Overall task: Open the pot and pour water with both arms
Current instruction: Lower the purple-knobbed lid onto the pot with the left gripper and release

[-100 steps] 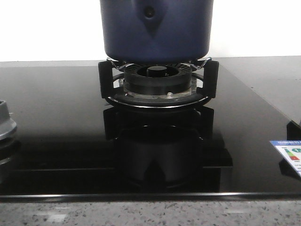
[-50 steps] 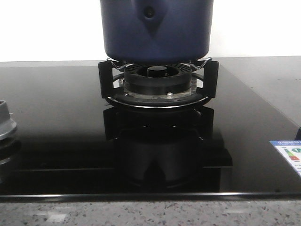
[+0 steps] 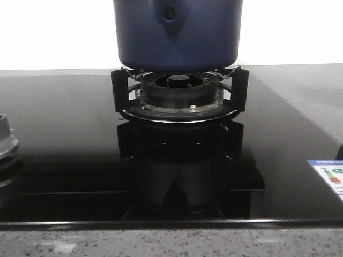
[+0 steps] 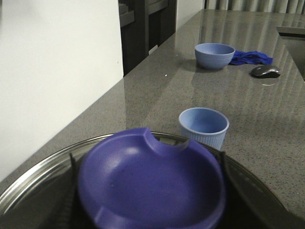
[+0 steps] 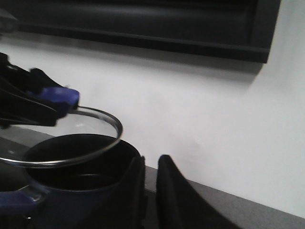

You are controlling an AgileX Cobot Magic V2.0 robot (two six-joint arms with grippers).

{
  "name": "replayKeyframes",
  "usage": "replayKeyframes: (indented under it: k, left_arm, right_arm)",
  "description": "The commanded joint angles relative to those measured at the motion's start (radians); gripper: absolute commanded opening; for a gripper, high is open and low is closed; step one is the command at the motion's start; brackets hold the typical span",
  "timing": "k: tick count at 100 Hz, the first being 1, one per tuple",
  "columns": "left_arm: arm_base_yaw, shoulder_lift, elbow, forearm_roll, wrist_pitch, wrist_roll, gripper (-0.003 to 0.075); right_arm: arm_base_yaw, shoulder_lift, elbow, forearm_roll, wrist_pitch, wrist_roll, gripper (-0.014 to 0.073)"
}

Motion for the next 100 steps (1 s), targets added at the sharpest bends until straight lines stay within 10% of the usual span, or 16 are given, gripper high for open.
replayKeyframes:
  k: [1, 100]
  left_arm:
    - [-0.007, -0.019, -0.033, -0.111, 0.004, -0.001, 0.0207]
    - [-0.043, 0.080, -0.033, -0.170, -0.117, 0.053, 0.0207]
  right_arm:
    - [-0.006, -0.018, -0.031, 0.000, -0.021, -0.002, -0.0067]
    - [-0.006, -0.025, -0.031, -0.002, -0.150, -0.002, -0.0067]
